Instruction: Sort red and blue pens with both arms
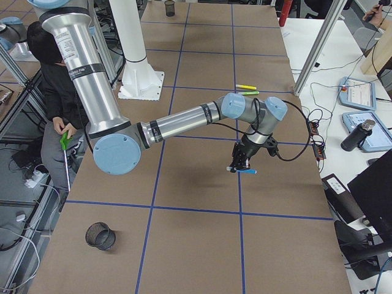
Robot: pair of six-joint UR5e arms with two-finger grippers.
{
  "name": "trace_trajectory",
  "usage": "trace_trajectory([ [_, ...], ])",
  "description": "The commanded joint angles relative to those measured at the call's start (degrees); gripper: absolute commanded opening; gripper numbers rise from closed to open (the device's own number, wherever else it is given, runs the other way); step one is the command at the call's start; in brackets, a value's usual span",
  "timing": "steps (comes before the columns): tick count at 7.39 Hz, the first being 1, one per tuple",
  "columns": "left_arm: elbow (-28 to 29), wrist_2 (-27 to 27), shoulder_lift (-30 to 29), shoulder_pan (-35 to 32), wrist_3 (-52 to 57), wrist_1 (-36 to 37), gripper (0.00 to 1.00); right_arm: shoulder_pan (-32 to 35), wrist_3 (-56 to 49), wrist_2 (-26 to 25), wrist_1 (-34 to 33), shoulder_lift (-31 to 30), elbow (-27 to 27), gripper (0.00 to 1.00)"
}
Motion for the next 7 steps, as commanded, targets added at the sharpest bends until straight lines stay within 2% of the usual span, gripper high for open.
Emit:
trace_trajectory([
  [1,2.7,-0.4,-0.3,0.0,0.2,-3.1,0.0,0.3,-0.3,0.0,-0.1,-1.9,1.5,0.0],
  [2,5.2,-3.7,-0.3,0.0,0.2,-5.8,0.0,1.4,-1.8,0.0,-0.2,-3.2,2.8,0.0],
  [4,6.7,-4.2,-0.5,0.0,0.1,-7.4,0.0,2.3,-2.0,0.0,-0.2,-6.6,5.9,0.0],
  [6,6.7,-4.1,-0.4,0.0,0.2,-7.0,0.0,2.5,-2.0,0.0,-0.2,-7.0,6.0,0.0],
  [7,6.7,-4.2,-0.4,0.0,0.6,-7.1,0.61,2.9,-2.1,0.0,-0.2,-7.5,6.0,0.0],
])
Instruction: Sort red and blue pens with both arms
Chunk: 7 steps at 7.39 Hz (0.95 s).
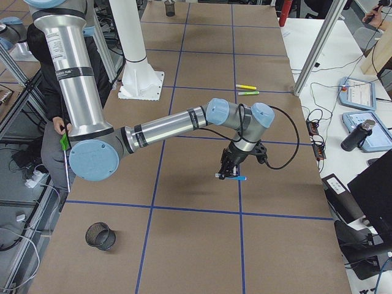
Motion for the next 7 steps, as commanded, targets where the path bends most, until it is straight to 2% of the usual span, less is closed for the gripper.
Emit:
trace_trajectory([
  [1,0.0,-0.1,-0.1,0.0,0.3,0.1,1.0,0.9,-1.9,0.1,0.0,-1.3,0.0,0.0],
  [2,-0.4,-0.1,-0.3,0.0,0.3,-0.3,1.0,2.1,-4.5,-0.1,-0.9,-1.7,-0.2,0.0],
  [5,-0.7,-0.2,-5.3,0.1,0.3,-0.9,1.0,7.6,-15.9,-1.0,-10.1,-2.0,-0.6,0.0],
  [7,-2.9,-0.3,-9.4,0.1,0.3,-1.2,1.0,9.6,-18.9,-1.4,-11.8,-5.2,-0.2,0.0],
])
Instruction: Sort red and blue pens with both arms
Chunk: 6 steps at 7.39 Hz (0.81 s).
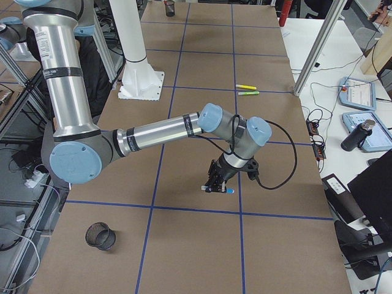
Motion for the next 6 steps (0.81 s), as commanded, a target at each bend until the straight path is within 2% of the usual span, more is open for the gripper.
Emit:
trace_trajectory([
  [1,-2.0,-2.6,-5.2,0.0,-0.2,-2.8,1.0,2.5,-6.7,-0.3,-2.4,-5.0,0.1,0.0],
  [4,-7.4,-3.4,-11.6,0.4,-2.4,-7.8,1.0,7.1,-11.5,-0.3,-2.7,-13.6,0.6,0.0],
  [5,-7.3,-3.6,-12.0,0.7,-3.5,-11.6,1.0,10.4,-12.3,-0.4,-2.9,-16.3,0.8,0.0],
  [6,-7.0,-5.9,-12.0,1.3,-5.4,-15.5,1.0,12.2,-13.4,-2.4,-5.7,-17.6,1.3,0.0],
])
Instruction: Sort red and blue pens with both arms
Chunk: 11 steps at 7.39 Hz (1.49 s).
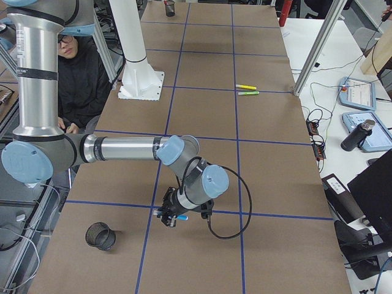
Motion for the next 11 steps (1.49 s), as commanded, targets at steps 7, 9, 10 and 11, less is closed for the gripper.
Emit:
trace_trajectory([
  [7,-0.5,-7.1,-3.0,3.6,-2.7,-6.0,1.0,9.9,-10.9,-7.3,-20.8,-7.6,-4.1,0.0],
  [9,-0.7,-7.1,-3.4,3.6,-2.7,-6.3,1.0,10.0,-10.9,-7.1,-21.2,-7.3,-6.9,0.0],
  [10,-1.0,-7.1,-3.7,3.6,-2.7,-6.2,1.0,9.9,-10.9,-6.9,-20.9,-7.4,-9.7,0.0],
  [11,-1.3,-7.1,-3.9,3.6,-2.7,-6.2,1.0,10.0,-10.9,-6.8,-20.6,-7.3,-11.9,0.0],
])
